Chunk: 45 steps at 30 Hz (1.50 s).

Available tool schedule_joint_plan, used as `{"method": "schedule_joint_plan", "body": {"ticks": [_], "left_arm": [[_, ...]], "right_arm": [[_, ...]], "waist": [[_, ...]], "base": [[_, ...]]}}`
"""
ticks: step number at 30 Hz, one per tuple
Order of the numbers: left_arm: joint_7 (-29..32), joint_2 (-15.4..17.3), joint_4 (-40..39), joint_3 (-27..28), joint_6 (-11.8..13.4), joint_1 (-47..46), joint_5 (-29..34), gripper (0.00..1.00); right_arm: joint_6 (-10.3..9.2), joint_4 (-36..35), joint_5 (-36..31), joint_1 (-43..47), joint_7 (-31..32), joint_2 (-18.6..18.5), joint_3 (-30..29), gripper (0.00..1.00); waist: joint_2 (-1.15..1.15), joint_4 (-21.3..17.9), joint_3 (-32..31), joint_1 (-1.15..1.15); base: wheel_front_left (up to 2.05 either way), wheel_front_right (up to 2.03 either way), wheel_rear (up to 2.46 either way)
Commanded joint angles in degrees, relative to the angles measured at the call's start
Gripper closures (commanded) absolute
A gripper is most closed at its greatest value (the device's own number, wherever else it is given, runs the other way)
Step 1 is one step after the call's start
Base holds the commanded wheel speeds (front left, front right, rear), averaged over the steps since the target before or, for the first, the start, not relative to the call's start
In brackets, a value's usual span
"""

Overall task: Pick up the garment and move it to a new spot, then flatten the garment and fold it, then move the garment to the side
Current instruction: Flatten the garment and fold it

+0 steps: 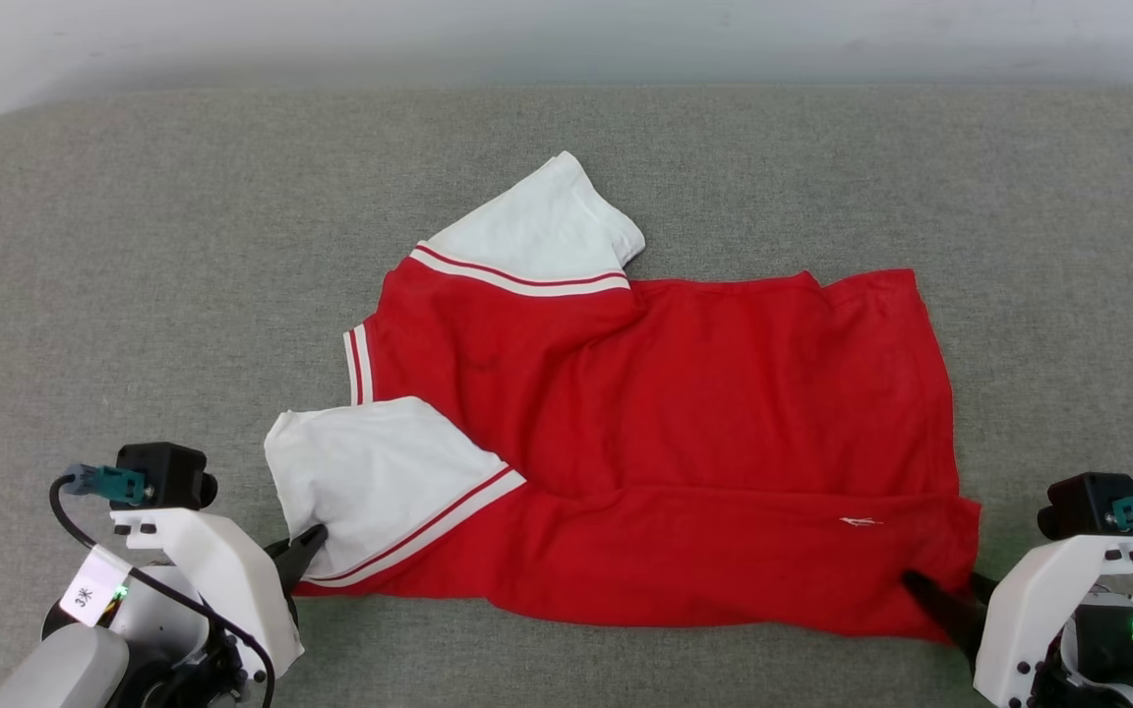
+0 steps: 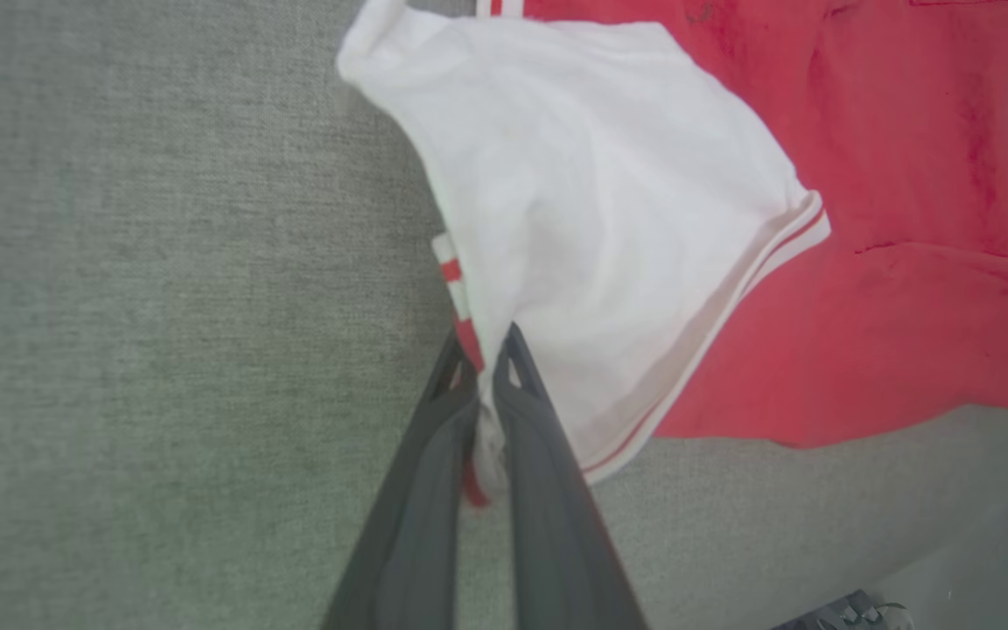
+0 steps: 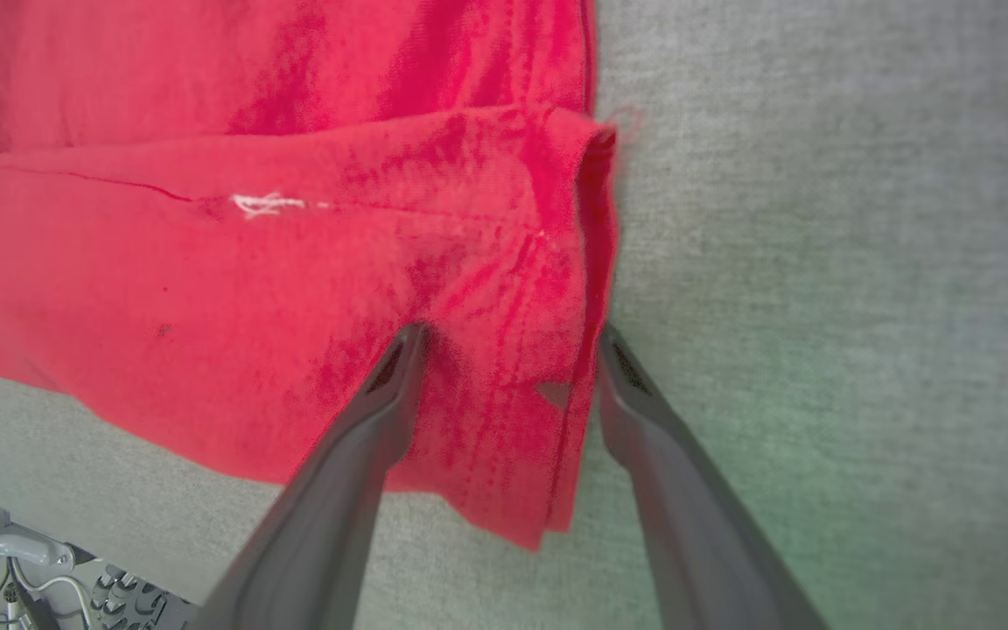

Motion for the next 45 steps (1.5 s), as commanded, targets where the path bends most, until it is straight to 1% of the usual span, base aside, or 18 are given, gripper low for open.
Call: {"method": "schedule_joint_plan", "body": {"ticks": [1, 3, 9, 13, 16, 20, 24, 29, 31, 32, 33, 34, 35, 36, 39, 41, 45], "left_arm": [[-0.3, -0.1, -0.2, 0.1, 0.3, 0.3, 0.2, 1.0], [-0.7, 0.0, -0.3, 0.2, 0.5, 0.6, 0.3, 1.0], [-1.2, 0.3, -0.9, -0.2, 0.9, 1.9, 0.8, 1.0], [-0.9, 0.4, -1.3, -0.9, 1.6, 3.7, 1.1, 1.0], [0.0, 0.7, -1.5, -1.8, 2.4, 5.9, 0.8, 1.0], [0.9, 1.2, -2.2, -2.4, 3.5, 9.2, -0.1, 1.0], [1.2, 1.5, -2.8, -2.5, 4.4, 11.9, -1.1, 1.0], [0.9, 0.2, -1.7, -2.8, 4.5, 14.0, -2.5, 1.0], [0.7, -0.4, -0.3, -3.3, 4.2, 14.3, -2.4, 1.0], [0.3, -0.9, 0.4, -3.4, 4.0, 14.2, -2.3, 1.0], [-0.2, -1.5, 1.2, -3.4, 3.9, 13.9, -2.3, 0.78], [-0.2, -1.9, 2.0, -3.6, 3.9, 13.6, -2.3, 0.52], [-0.3, -2.3, 2.6, -3.7, 3.8, 13.2, -2.3, 0.15], [-1.0, -2.7, 3.1, -3.5, 3.5, 12.7, -2.2, 0.0], [-2.1, -3.2, 4.5, -3.6, 3.1, 12.0, -1.5, 0.0], [-3.2, -3.2, 5.0, -3.4, 2.6, 11.1, -0.7, 0.0], [-7.2, -2.8, 5.4, -2.8, 1.7, 9.2, 2.0, 0.0]], "right_arm": [[0.0, 2.3, 1.1, 0.7, 0.6, 1.1, 1.9, 1.0], [0.02, 2.4, 1.5, 0.0, -0.3, 0.7, 2.2, 1.0], [-0.02, 0.5, 2.5, -0.5, -2.8, -2.2, 0.8, 1.0], [-0.02, -1.3, 3.3, 2.0, -2.5, -2.9, -0.3, 1.0], [-0.02, -2.9, 3.4, 5.1, -1.0, -3.3, -1.4, 1.0], [-0.02, -4.8, 3.4, 9.5, 0.7, -2.1, -2.7, 1.0], [-0.02, -6.4, 3.5, 13.1, 2.2, -0.5, -4.1, 1.0], [-0.02, -6.8, 2.7, 15.9, 2.2, 1.5, -4.6, 1.0], [-0.02, -6.3, 2.7, 15.9, 0.8, 1.8, -4.2, 1.0], [-0.02, -5.6, 2.9, 15.9, 0.1, 2.0, -3.9, 0.91], [-0.02, -5.0, 2.7, 15.7, -1.0, 1.9, -3.7, 0.57], [-0.02, -4.6, 2.4, 15.3, -2.6, 1.6, -3.5, 0.0], [-0.02, -4.0, 2.6, 15.0, -4.0, 1.5, -3.1, 0.0], [-0.02, -3.4, 2.6, 14.9, -5.2, 1.4, -2.6, 0.0], [-0.02, -2.8, 1.8, 14.1, -10.2, 0.8, -1.3, 0.0], [-0.02, -3.1, 0.9, 13.3, -14.7, 0.4, -1.0, 0.0], [-0.02, -3.0, -1.7, 12.0, -22.9, 0.8, -1.0, 0.0]], "waist": [[0.0, 0.0, 0.1, 0.0], [0.0, 0.0, -0.2, 0.0], [0.0, 0.2, -3.5, 0.0], [0.0, 0.6, -7.3, 0.0], [0.0, 1.1, -10.5, 0.0], [0.0, 1.2, -13.3, 0.0], [0.0, 1.1, -14.5, 0.0], [0.0, 0.6, -14.7, 0.0], [0.0, 0.4, -14.7, 0.0], [0.0, 0.3, -14.6, 0.0], [0.0, 0.3, -14.6, 0.0], [0.0, 0.2, -14.5, 0.0], [0.0, 0.2, -14.5, 0.0], [0.0, 0.2, -14.5, 0.0], [0.0, 0.1, -14.4, 0.0], [0.0, 0.1, -14.4, 0.0], [0.0, -0.1, -14.6, 0.0]], "base": [[0.0, 0.0, 0.0], [0.0, 0.0, 0.0], [0.0, 0.0, 0.0], [0.0, 0.0, 0.0], [0.0, 0.0, 0.0], [0.0, 0.0, 0.0], [0.0, 0.0, 0.0], [0.0, 0.0, 0.0], [0.0, 0.0, 0.0], [0.0, 0.0, 0.0], [0.0, 0.0, 0.0], [0.0, 0.0, 0.0], [0.0, 0.0, 0.0], [0.0, 0.0, 0.0], [0.0, 0.0, 0.0], [0.0, 0.0, 0.0], [0.0, 0.0, 0.0]]}}
